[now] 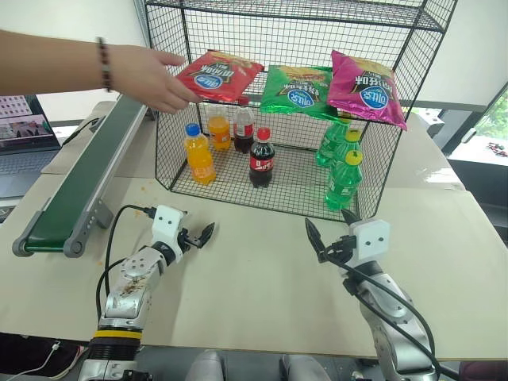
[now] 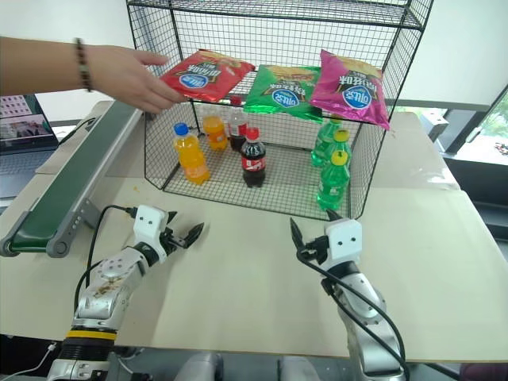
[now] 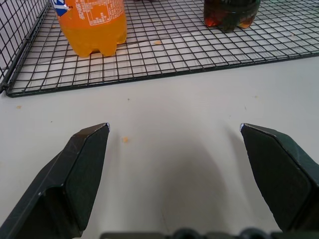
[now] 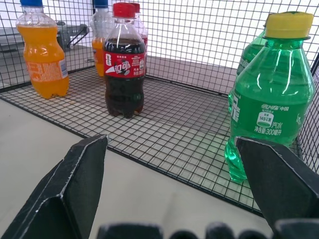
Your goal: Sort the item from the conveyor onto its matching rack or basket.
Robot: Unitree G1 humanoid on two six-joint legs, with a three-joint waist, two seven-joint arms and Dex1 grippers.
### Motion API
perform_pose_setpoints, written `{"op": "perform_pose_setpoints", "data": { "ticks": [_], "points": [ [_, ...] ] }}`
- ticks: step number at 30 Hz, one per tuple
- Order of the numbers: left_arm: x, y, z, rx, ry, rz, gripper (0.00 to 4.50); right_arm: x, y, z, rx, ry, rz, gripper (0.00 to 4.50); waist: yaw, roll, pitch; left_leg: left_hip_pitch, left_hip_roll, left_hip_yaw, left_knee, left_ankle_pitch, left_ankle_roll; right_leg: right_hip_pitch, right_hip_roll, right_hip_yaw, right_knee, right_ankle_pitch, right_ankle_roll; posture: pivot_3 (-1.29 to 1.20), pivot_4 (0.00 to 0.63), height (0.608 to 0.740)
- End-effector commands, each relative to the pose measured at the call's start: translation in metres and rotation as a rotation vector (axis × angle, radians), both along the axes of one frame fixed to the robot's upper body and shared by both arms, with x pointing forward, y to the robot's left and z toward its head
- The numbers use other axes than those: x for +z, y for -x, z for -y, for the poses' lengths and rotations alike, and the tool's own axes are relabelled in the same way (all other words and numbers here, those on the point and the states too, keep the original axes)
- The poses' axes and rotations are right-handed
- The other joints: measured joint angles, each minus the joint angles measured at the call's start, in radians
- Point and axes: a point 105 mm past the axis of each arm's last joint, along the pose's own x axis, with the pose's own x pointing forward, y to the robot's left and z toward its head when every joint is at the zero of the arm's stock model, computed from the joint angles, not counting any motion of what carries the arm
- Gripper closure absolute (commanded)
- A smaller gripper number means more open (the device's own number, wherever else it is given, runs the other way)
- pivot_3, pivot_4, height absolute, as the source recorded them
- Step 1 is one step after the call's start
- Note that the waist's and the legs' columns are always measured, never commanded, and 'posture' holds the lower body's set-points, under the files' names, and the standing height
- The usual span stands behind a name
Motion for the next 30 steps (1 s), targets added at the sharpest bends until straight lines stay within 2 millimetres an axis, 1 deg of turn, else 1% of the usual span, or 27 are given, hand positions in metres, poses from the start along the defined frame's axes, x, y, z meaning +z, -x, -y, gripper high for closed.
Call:
{"op": "perform_pose_setpoints", "data": {
  "ticks": [1,26,30],
  "points": [
    [0.015,-0.003,-0.001,-0.002,-0.008,0.056,0.02,0.010,0.001,-0.001,0.001,-0.002,0.040,0.00,0.000,0.000,0.000,0.000,0.000,0.000,0.000,0.000,0.000,0.000,0.000,0.000,0.000,0.000,0.000,0.00,0.150,0.740],
    [0.016,0.000,-0.005,0.014,-0.013,0.064,0.02,0.010,-0.001,-0.006,0.022,-0.007,0.038,0.00,0.000,0.000,0.000,0.000,0.000,0.000,0.000,0.000,0.000,0.000,0.000,0.000,0.001,0.000,0.000,0.00,0.150,0.740],
    [0.021,0.007,-0.007,-0.013,0.042,0.062,0.02,0.011,-0.001,-0.007,0.029,-0.007,0.040,0.00,-0.001,0.000,0.000,0.000,0.000,0.000,0.000,0.000,0.000,0.000,0.000,0.000,0.001,0.000,0.000,0.00,0.150,0.740]
  ]
}}
